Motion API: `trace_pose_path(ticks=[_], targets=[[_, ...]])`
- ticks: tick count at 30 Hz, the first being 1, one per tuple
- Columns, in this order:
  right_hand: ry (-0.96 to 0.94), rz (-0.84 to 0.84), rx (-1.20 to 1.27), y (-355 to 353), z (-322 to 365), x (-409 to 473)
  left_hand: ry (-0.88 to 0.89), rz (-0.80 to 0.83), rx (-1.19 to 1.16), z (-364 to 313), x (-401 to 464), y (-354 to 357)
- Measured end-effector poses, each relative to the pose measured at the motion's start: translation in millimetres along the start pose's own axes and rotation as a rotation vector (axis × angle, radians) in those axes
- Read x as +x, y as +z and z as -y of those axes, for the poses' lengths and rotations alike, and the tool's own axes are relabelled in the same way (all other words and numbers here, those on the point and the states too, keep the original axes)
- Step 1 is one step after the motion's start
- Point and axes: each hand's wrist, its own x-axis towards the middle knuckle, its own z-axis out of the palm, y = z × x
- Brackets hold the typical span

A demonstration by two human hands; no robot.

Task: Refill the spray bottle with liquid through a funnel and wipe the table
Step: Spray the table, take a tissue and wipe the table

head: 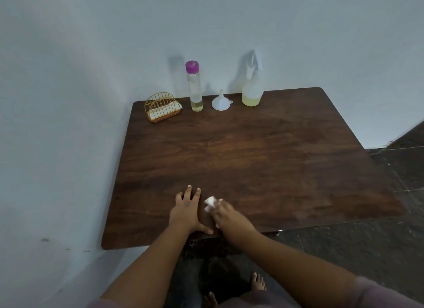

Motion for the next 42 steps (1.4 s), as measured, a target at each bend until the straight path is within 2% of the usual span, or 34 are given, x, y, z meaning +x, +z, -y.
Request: trace_pose_path(ticks=[2, 3, 4, 6, 9, 10, 12, 14, 16, 17, 19, 21, 23, 27, 30, 31, 32, 34, 36, 38, 40, 41, 42], targets=[[-0.165, -0.015, -0.083, -10.4, 0.8, 6.3, 0.007, -0.002, -0.007, 1.5, -0.3, 1.8], [-0.148, -0.052, -0.07, -17.4, -6.9, 10.5, 0.006, -0.002, -0.007, 2.0, -0.5, 2.3], [-0.077, -0.137, -0.014, -23.9, -18.6, 15.7, 0.002, -0.002, -0.003, 1.9, -0.6, 2.0], [0.193, -0.254, 0.146, -33.5, -55.4, 17.5, -0.001, 0.003, 0.017, 0.1, -1.4, 0.0], [0.63, -0.293, 0.109, -28.1, -118.6, -2.0, -0.007, 0.01, 0.038, -2.4, -1.2, -1.4], [0.726, -0.269, 0.018, -28.5, -132.4, -10.8, -0.009, 0.009, 0.042, -3.2, -0.8, -1.8], [0.842, -0.11, -0.063, -45.4, -129.1, -21.5, -0.011, 0.006, 0.053, -4.2, -0.2, -2.0], [0.76, -0.062, -0.055, -45.4, -102.9, -14.2, -0.014, 0.004, 0.063, -5.0, 0.4, -3.0], [0.583, -0.1, -0.201, -38.3, -55.3, 0.3, -0.019, 0.012, 0.086, -6.1, 3.4, -5.3], [0.421, -0.107, -0.266, -26.4, -27.1, 8.2, -0.024, 0.025, 0.095, -7.5, 5.9, -7.2], [0.09, -0.064, -0.2, -6.7, 13.0, 19.5, -0.038, 0.059, 0.116, -10.9, 10.9, -10.5], [-0.041, -0.064, -0.128, -1.7, 9.5, 31.3, -0.038, 0.074, 0.183, -14.5, 16.0, -14.1], [-0.035, -0.155, -0.154, -10.3, -24.9, 40.9, -0.015, 0.081, 0.218, -17.4, 24.1, -17.6], [0.461, -0.298, -0.005, -30.9, -134.8, 36.8, -0.024, 0.029, 0.126, -26.9, 41.0, -20.6], [0.783, -0.226, 0.155, -40.3, -199.2, 19.0, -0.029, -0.04, 0.05, -33.7, 54.1, -26.6], [0.817, -0.197, 0.173, -43.5, -202.6, 16.4, -0.029, -0.062, 0.032, -35.5, 58.4, -30.2], [0.763, -0.228, 0.178, -37.4, -201.2, 18.3, -0.035, -0.074, 0.017, -37.2, 63.7, -34.4], [0.434, -0.35, 0.162, -21.2, -170.6, 28.5, -0.063, -0.056, -0.009, -40.0, 74.0, -41.3], [0.035, -0.29, 0.149, -17.7, -117.4, 40.4, -0.098, 0.008, -0.021, -43.8, 83.4, -45.0], [-0.264, -0.145, 0.052, -29.2, -84.8, 55.5, -0.115, 0.061, 0.014, -48.5, 91.6, -47.1], [-0.3, -0.089, -0.034, -44.8, -93.0, 79.5, -0.127, 0.085, 0.044, -51.6, 96.8, -50.9], [-0.268, -0.147, -0.048, -48.6, -109.9, 93.5, -0.136, 0.089, 0.042, -52.9, 100.0, -53.3], [-0.159, -0.171, -0.015, -54.0, -129.3, 102.4, -0.146, 0.085, 0.031, -54.1, 103.2, -55.3]])
